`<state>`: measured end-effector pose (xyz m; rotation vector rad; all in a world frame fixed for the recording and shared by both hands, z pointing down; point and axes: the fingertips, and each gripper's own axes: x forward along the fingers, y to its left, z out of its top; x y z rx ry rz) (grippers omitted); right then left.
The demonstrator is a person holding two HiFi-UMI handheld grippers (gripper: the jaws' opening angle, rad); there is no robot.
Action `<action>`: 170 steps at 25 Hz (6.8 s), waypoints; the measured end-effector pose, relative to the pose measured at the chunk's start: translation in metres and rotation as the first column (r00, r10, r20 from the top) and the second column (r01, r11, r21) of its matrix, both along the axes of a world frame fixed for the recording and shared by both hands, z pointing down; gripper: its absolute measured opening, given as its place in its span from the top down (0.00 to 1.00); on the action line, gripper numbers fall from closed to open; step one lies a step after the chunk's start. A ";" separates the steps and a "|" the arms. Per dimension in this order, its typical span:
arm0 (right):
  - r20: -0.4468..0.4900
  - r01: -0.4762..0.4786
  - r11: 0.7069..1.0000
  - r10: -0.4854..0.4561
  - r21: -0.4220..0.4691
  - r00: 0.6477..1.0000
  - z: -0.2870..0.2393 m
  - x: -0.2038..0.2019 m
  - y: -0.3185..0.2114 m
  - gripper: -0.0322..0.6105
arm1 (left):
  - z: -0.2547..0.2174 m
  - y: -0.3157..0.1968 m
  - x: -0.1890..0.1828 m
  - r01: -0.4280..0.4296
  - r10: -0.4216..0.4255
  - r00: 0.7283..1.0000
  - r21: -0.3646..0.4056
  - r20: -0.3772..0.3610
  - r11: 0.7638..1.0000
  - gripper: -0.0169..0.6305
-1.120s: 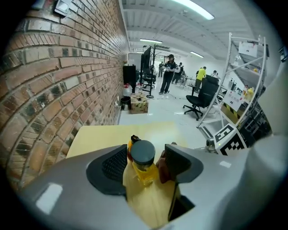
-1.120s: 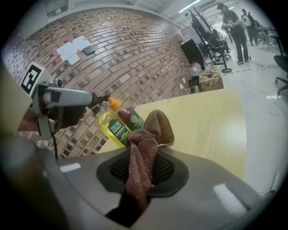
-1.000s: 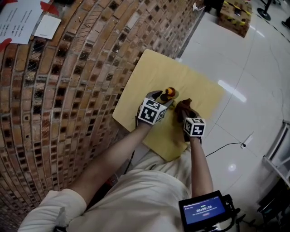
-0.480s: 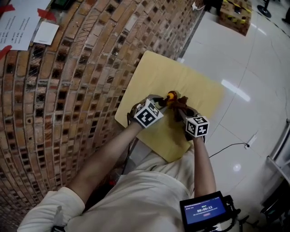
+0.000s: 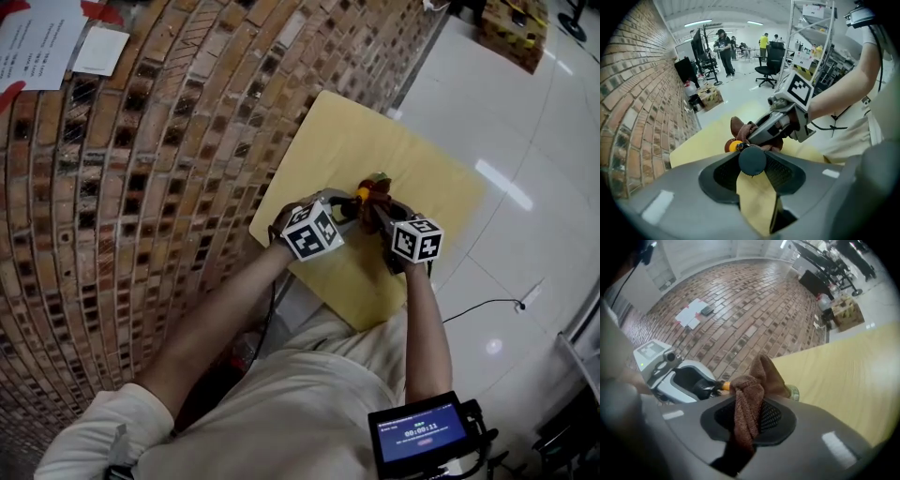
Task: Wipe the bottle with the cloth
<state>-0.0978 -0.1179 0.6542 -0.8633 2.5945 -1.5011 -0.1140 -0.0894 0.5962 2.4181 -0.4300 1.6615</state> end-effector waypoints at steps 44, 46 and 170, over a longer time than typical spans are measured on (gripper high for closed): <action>-0.394 0.764 0.596 -0.782 -0.248 0.482 0.090 -0.069 -0.016 0.85 | 0.015 0.038 0.005 -0.628 0.594 0.773 0.142 0.222 0.765 0.70; -0.400 0.710 0.654 -0.743 -0.263 0.536 0.099 -0.059 -0.024 0.84 | 0.016 0.035 0.007 -0.582 0.553 0.809 0.141 0.201 0.801 0.70; -0.267 -0.401 0.898 0.438 0.183 0.859 -0.001 0.044 -0.015 0.85 | 0.035 -0.026 0.023 -0.147 0.141 0.986 0.063 0.092 0.987 0.75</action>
